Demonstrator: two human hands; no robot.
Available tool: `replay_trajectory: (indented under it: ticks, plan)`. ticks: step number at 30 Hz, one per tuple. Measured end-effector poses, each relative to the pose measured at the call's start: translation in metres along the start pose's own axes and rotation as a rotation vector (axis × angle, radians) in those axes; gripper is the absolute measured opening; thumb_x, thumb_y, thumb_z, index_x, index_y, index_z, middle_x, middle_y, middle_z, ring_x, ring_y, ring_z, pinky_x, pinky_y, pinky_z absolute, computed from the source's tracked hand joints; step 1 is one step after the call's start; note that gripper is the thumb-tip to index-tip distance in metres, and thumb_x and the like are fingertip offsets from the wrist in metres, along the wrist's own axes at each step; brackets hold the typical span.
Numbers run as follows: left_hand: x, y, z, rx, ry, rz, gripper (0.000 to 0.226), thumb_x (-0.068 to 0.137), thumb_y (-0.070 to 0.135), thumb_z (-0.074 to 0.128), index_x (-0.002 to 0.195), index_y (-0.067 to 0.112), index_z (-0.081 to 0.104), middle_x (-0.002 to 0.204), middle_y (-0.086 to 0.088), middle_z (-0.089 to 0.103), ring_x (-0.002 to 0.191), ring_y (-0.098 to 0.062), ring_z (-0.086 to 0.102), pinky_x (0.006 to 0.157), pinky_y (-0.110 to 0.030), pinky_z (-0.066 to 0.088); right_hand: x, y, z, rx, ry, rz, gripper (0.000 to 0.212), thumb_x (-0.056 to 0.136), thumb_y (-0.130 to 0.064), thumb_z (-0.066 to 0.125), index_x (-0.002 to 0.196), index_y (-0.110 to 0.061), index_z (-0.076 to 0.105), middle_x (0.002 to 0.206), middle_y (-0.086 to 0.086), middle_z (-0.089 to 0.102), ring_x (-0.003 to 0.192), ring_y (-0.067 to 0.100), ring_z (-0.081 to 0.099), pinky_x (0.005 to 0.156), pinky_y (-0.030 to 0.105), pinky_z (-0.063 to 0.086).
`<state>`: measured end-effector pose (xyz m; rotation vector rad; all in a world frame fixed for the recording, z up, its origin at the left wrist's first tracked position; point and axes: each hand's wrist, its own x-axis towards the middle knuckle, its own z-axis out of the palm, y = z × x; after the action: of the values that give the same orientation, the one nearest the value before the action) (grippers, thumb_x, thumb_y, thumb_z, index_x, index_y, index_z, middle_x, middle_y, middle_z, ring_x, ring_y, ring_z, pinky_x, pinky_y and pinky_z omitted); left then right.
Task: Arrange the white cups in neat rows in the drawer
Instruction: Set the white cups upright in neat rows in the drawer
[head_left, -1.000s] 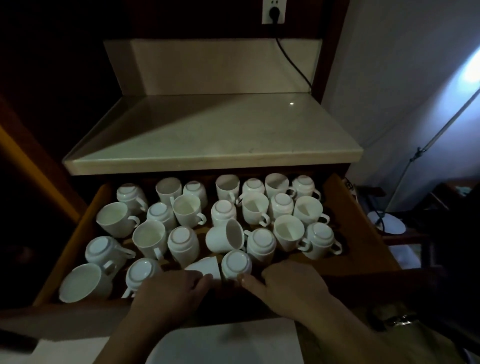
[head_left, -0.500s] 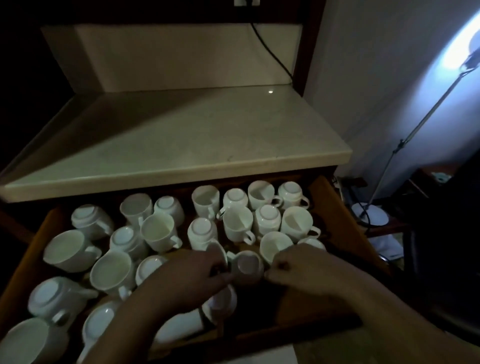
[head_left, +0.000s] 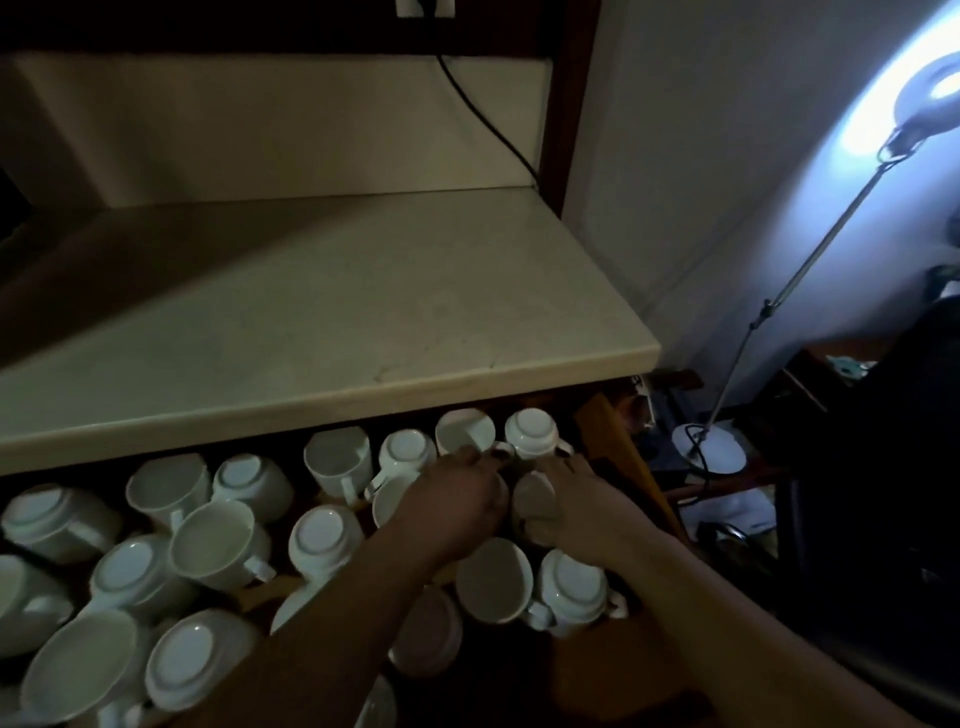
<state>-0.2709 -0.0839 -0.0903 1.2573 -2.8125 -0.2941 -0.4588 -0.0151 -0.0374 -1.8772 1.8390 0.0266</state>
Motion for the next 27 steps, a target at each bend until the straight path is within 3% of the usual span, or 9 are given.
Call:
replay_trajectory:
  ticks: [3,7,11,13,15,18,21,24,27]
  plan:
    - [0.000,0.002,0.006,-0.007,-0.021,-0.050,0.061,0.082,0.045,0.034,0.134,0.019,0.049,0.129,-0.006,0.055,0.109,-0.032,0.053,0.087,-0.044,0.048,0.004,0.014,0.006,0.035,-0.004,-0.029,0.094,0.089,-0.051,0.069,0.160,-0.022,0.014,0.158,0.014,0.027,0.126,0.032,0.055,0.090,0.035,0.052]
    - [-0.004,0.008,0.004,0.035,-0.033,0.008,0.057,0.079,0.032,0.048,0.131,0.010,0.056,0.133,-0.008,0.057,0.118,-0.031,0.052,0.090,-0.044,0.049,0.008,0.027,0.003,0.034,-0.096,-0.106,0.073,0.088,-0.054,0.067,0.149,-0.028,0.035,0.150,0.004,0.042,0.123,0.023,0.057,0.095,0.038,0.054]
    - [-0.012,0.011,0.002,-0.060,-0.015,0.081,0.052,0.080,0.028,0.047,0.127,0.010,0.059,0.137,-0.004,0.059,0.129,-0.028,0.049,0.095,-0.045,0.050,0.036,0.040,-0.020,0.153,0.182,-0.009,0.053,0.092,-0.047,0.062,0.138,-0.026,0.047,0.141,0.007,0.049,0.136,0.027,0.047,0.110,0.040,0.041]
    - [-0.013,0.012,-0.001,-0.039,0.037,0.106,0.038,0.079,0.027,0.049,0.102,0.008,0.073,0.123,-0.003,0.068,0.116,-0.029,0.057,0.087,-0.040,0.055,0.057,0.043,-0.024,0.148,0.213,0.054,0.059,0.090,-0.045,0.064,0.140,-0.021,0.044,0.143,0.012,0.045,0.143,0.032,0.035,0.115,0.039,0.032]
    - [-0.012,0.018,-0.011,-0.085,0.067,0.080,0.026,0.080,0.026,0.054,0.086,0.010,0.074,0.103,-0.005,0.072,0.103,-0.027,0.061,0.082,-0.037,0.056,0.075,0.042,-0.023,0.248,0.120,0.077,0.072,0.083,-0.048,0.072,0.143,-0.022,0.040,0.145,0.010,0.045,0.137,0.031,0.042,0.104,0.037,0.039]
    - [-0.002,0.019,-0.023,-0.140,0.214,-0.128,0.031,0.079,0.029,0.058,0.103,0.016,0.072,0.102,-0.003,0.066,0.094,-0.021,0.059,0.077,-0.030,0.049,0.095,0.043,-0.009,0.320,0.094,0.061,0.075,0.083,-0.040,0.077,0.141,-0.015,0.037,0.136,0.013,0.056,0.116,0.032,0.061,0.090,0.041,0.053]
    - [0.015,0.010,-0.021,-0.039,0.139,-0.175,0.039,0.086,0.038,0.042,0.110,0.016,0.064,0.115,-0.004,0.060,0.107,-0.028,0.054,0.084,-0.037,0.043,0.097,0.044,0.001,0.276,0.138,0.054,0.069,0.087,-0.028,0.071,0.142,-0.013,0.033,0.120,0.015,0.062,0.091,0.029,0.066,0.071,0.040,0.057]
    - [0.025,-0.002,-0.010,-0.003,0.088,-0.217,0.044,0.085,0.036,0.053,0.123,0.016,0.063,0.121,-0.008,0.061,0.108,-0.031,0.055,0.087,-0.040,0.045,0.088,0.044,0.000,0.374,0.192,0.066,0.065,0.079,-0.030,0.077,0.134,-0.017,0.043,0.118,0.009,0.062,0.098,0.027,0.065,0.078,0.041,0.057]
    - [0.024,-0.005,-0.003,-0.006,0.181,-0.260,0.055,0.079,0.040,0.063,0.127,0.014,0.059,0.117,-0.014,0.063,0.096,-0.038,0.059,0.084,-0.043,0.049,0.079,0.047,-0.001,0.527,0.204,0.086,0.065,0.074,-0.031,0.083,0.131,-0.022,0.052,0.115,-0.001,0.063,0.101,0.020,0.063,0.078,0.035,0.054]
